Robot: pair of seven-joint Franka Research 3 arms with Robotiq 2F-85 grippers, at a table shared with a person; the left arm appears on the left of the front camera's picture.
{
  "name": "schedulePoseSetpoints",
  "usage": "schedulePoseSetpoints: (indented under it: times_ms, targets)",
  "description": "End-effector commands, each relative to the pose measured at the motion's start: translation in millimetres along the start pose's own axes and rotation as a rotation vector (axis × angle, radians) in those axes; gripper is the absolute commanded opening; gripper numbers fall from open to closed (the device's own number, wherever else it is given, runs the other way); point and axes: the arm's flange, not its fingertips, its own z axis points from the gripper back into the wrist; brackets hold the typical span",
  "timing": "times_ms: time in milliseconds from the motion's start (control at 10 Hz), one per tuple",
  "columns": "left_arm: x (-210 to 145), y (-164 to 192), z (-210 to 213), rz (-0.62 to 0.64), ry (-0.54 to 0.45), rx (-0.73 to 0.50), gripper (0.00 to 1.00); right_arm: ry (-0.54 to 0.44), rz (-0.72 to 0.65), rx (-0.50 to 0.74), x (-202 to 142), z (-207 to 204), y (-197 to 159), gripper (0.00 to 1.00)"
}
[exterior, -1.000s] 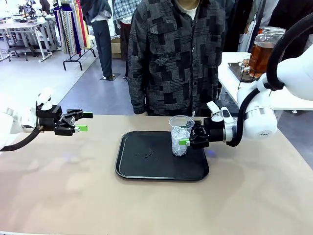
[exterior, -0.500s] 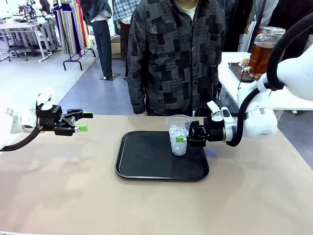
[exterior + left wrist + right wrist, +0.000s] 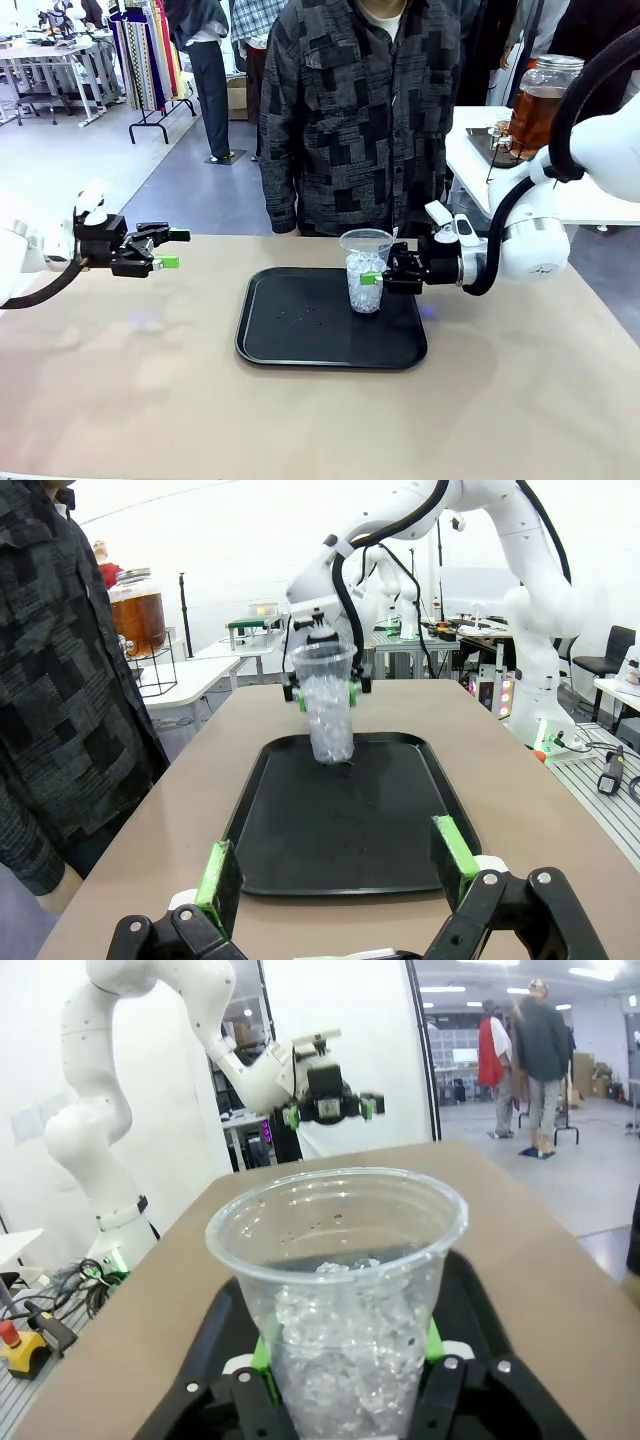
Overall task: Pour the drink into the iced cup.
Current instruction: Pick up the iced cup indicated by the human and present it to them.
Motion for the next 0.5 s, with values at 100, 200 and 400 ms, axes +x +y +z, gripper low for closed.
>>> schedulePoseSetpoints:
  times_ms: [100, 200, 400]
  targets:
    - [2, 0, 0, 0.007, 0.002, 0.001, 1.0, -0.047, 0.009, 0.005, 94, 18, -10, 0.63]
    - [2, 0, 0, 0.007, 0.002, 0.001, 1.0, -0.045, -0.002, 0.023, 120, 21, -15, 0.63]
    - [2, 0, 0, 0.007, 0.002, 0.001, 1.0, -0.049, 0.021, -0.003, 166, 28, -27, 0.63]
